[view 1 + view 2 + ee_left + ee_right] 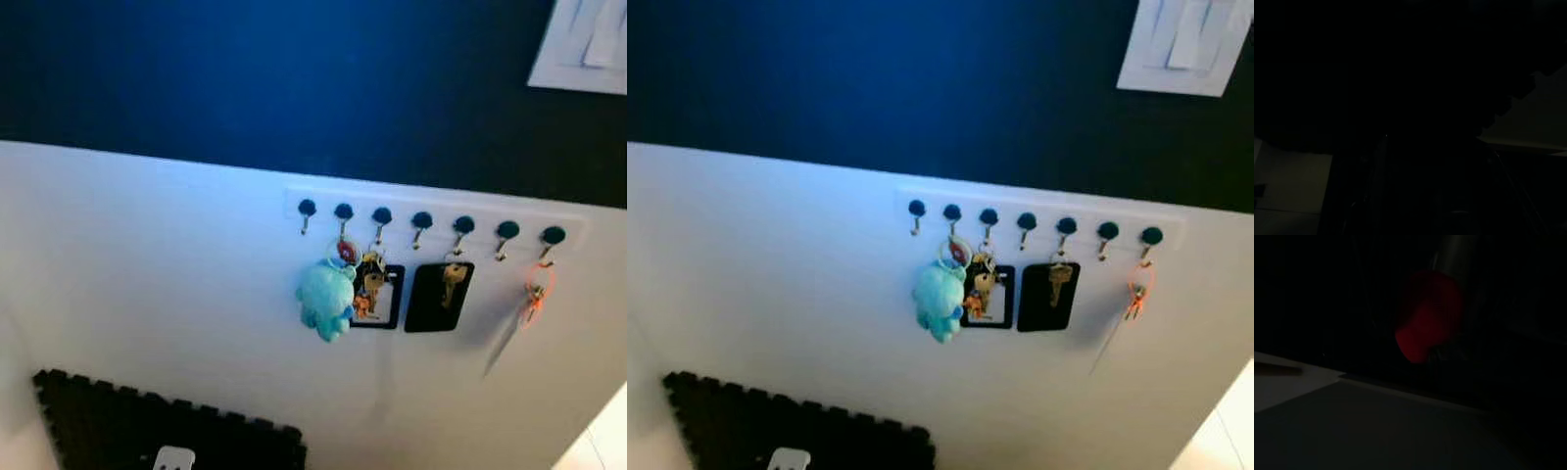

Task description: Hang keys on a hook

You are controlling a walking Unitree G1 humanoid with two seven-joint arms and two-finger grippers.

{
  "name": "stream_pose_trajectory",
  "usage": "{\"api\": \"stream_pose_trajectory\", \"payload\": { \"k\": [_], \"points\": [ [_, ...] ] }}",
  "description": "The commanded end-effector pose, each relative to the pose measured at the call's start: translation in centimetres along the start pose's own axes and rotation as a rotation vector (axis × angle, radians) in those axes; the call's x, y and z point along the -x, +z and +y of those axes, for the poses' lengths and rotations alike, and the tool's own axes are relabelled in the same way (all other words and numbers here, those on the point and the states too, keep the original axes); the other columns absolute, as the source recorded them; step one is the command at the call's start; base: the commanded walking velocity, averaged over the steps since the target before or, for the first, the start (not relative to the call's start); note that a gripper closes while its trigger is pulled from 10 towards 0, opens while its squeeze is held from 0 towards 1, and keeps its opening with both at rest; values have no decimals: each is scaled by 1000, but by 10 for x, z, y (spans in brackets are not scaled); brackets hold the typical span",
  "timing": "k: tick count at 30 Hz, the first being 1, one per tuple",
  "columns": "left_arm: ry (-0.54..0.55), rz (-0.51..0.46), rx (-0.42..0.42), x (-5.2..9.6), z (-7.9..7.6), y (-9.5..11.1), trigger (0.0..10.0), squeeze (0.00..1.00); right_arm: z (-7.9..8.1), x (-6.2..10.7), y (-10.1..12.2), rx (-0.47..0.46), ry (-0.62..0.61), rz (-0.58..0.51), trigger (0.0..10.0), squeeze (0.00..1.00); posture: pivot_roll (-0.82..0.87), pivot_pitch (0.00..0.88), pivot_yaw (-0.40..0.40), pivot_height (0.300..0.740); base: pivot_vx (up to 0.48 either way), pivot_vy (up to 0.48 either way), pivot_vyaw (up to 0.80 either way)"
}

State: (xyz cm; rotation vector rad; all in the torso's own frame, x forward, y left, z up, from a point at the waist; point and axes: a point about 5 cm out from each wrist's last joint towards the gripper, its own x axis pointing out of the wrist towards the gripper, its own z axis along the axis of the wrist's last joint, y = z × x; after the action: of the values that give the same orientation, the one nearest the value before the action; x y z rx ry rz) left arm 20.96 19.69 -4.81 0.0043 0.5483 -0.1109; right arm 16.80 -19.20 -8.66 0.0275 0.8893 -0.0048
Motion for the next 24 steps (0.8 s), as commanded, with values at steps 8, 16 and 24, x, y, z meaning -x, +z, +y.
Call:
{"api": "stream_pose_trajectory", "payload": {
  "k": [8,16,24],
  "points": [
    [11,32,23,-1,-1,-3,10000,0,-4,1,-2,-28,-22,2,10000,0,99,34,-42,740,0,0,0],
    [1,31,18,-2,-2,-2,10000,0,-6,2,-3,-34,-28,3,10000,0,95,27,-36,740,0,0,0],
    [-8,29,18,-2,-2,-1,10000,0,-7,2,-3,-39,-31,2,10000,0,94,20,-34,740,0,0,0]
  ]
}}
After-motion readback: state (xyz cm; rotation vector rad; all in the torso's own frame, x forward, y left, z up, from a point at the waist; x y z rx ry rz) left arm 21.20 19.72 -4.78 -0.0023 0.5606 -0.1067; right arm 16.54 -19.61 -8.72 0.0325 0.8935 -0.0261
